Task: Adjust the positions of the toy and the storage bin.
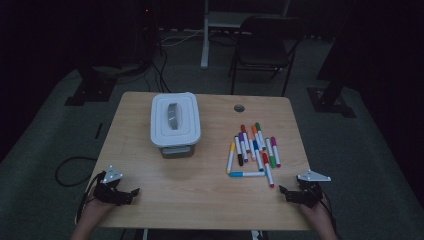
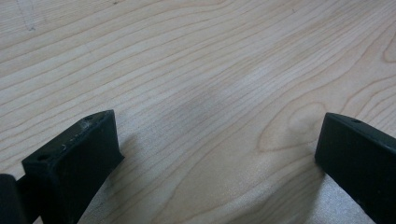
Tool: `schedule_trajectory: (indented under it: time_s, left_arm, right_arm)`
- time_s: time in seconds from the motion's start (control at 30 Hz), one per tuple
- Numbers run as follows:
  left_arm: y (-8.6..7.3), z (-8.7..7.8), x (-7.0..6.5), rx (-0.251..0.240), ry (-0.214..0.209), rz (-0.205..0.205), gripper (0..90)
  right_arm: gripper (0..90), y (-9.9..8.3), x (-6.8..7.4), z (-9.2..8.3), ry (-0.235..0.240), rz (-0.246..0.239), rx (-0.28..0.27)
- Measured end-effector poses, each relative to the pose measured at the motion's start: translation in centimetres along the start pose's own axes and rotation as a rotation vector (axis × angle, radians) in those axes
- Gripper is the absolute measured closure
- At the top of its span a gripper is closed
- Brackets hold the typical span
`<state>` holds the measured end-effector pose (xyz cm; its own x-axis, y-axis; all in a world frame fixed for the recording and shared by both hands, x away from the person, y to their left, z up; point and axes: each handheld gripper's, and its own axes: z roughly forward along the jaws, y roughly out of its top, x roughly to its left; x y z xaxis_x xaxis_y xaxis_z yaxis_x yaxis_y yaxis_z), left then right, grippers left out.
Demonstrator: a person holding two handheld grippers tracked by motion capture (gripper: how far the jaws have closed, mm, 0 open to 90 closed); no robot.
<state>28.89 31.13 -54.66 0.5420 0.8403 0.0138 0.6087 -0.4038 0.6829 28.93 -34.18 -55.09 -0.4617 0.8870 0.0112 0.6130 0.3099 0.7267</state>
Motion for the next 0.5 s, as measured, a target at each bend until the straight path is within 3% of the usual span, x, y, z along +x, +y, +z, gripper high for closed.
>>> schedule_trajectory:
  time_s: [0.23,0.5]
  left_arm:
    - [0.34,0.27,-0.65,0.005,0.059,-0.062,0.4]
    - [0.53,0.47,-0.95,0.001,0.085,-0.087,0.4]
  right_arm:
    - [13.7,-0.15,-0.06,-0.17,0.003,0.004,-0.001]
    - [13.1,-0.50,-0.07,-0.54,-0.003,0.013,-0.001]
